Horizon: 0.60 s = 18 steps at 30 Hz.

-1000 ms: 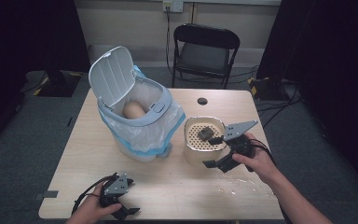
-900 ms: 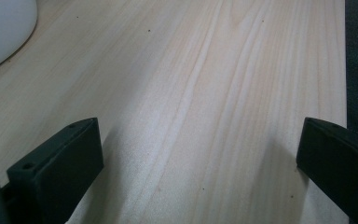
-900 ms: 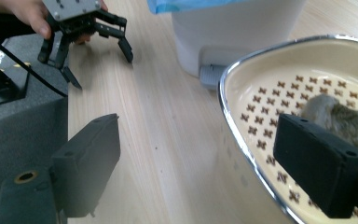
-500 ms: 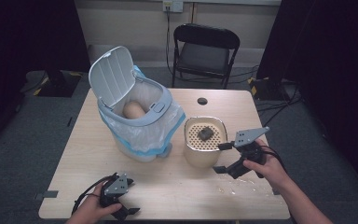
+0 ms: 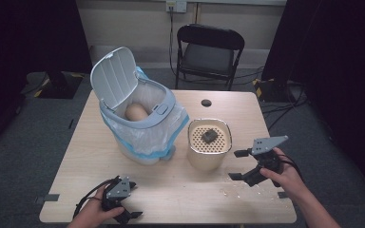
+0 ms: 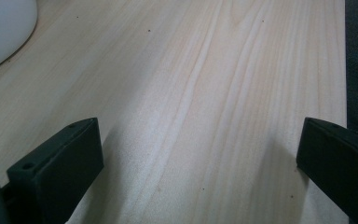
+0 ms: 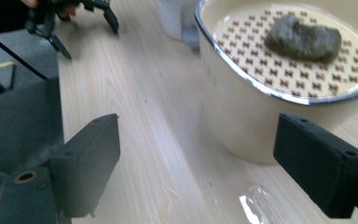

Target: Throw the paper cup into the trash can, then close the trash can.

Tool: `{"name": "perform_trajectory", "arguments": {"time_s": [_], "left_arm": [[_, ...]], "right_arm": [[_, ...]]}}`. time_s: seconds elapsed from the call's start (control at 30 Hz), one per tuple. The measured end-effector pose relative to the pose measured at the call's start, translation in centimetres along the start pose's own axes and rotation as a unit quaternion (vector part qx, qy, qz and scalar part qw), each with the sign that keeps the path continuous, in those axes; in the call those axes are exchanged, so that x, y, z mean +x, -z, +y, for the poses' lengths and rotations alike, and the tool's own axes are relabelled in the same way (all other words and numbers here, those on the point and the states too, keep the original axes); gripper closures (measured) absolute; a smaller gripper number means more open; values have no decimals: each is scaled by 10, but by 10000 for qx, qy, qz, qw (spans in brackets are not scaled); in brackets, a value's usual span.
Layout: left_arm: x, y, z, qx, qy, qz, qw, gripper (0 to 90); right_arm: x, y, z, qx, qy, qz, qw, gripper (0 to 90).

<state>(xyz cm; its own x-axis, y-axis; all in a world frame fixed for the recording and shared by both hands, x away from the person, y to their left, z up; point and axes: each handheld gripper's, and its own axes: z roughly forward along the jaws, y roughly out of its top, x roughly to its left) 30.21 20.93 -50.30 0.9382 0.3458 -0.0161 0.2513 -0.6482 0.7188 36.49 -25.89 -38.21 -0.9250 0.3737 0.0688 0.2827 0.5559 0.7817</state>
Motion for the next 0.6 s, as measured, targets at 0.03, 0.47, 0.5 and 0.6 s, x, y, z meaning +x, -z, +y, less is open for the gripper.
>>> {"name": "perform_trajectory", "arguments": {"time_s": [0.03, 0.47, 0.5, 0.6], "left_arm": [[0, 0, 0, 3, -1, -1, 10000, 0], [0, 0, 0, -2, 1, -1, 10000, 0], [0, 0, 0, -5, 0, -1, 10000, 0], [0, 0, 0, -13, 1, -4, 10000, 0]], "right_arm": [[0, 1, -2, 13, 6, -22, 10000, 145], [-2, 5, -35, 39, -180, -198, 9996, 145], [-3, 4, -40, 13, -216, -190, 9996, 145], [-5, 3, -50, 67, -300, -270, 9992, 145]]}}
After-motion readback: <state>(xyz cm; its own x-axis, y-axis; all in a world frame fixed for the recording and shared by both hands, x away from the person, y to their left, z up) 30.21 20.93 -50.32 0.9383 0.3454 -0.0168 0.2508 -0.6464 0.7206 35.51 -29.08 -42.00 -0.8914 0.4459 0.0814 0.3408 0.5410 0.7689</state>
